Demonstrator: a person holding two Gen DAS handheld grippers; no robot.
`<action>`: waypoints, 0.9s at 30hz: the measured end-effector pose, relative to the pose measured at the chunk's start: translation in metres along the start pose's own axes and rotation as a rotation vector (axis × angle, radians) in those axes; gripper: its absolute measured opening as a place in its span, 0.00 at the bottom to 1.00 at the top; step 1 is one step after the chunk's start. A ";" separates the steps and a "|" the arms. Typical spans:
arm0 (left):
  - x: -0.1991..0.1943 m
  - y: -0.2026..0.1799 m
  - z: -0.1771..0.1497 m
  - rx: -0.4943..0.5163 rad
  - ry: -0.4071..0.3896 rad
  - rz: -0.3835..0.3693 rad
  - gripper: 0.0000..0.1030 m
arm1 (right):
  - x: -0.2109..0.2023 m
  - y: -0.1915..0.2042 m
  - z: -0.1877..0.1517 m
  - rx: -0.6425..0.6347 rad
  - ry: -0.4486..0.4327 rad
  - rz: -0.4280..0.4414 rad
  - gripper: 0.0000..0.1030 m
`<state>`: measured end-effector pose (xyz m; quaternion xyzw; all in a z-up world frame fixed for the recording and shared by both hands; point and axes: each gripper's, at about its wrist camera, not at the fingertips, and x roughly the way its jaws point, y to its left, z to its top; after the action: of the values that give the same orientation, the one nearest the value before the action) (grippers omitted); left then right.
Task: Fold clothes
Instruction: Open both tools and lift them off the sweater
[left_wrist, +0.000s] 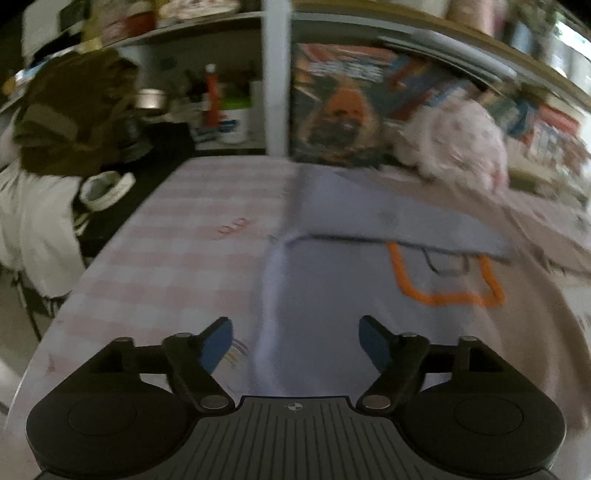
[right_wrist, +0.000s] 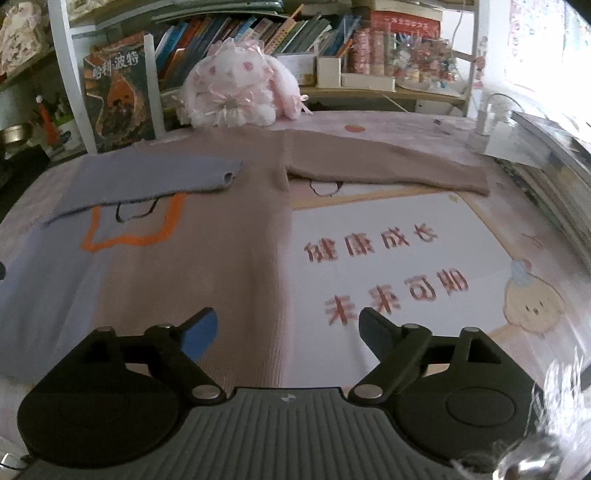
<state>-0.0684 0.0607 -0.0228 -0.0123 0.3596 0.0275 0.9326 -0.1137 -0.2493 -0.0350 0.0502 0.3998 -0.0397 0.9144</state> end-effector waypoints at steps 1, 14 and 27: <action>-0.001 -0.004 -0.003 0.015 0.003 -0.013 0.79 | -0.004 0.002 -0.004 0.003 -0.004 -0.011 0.81; -0.003 -0.035 -0.026 0.088 0.052 -0.126 0.83 | -0.031 -0.002 -0.025 0.031 -0.012 -0.115 0.84; 0.014 -0.078 -0.016 0.034 0.059 -0.045 0.84 | 0.000 -0.060 0.005 0.057 -0.021 -0.083 0.84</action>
<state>-0.0636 -0.0177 -0.0436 -0.0052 0.3872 -0.0002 0.9220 -0.1169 -0.3093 -0.0348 0.0592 0.3908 -0.0894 0.9142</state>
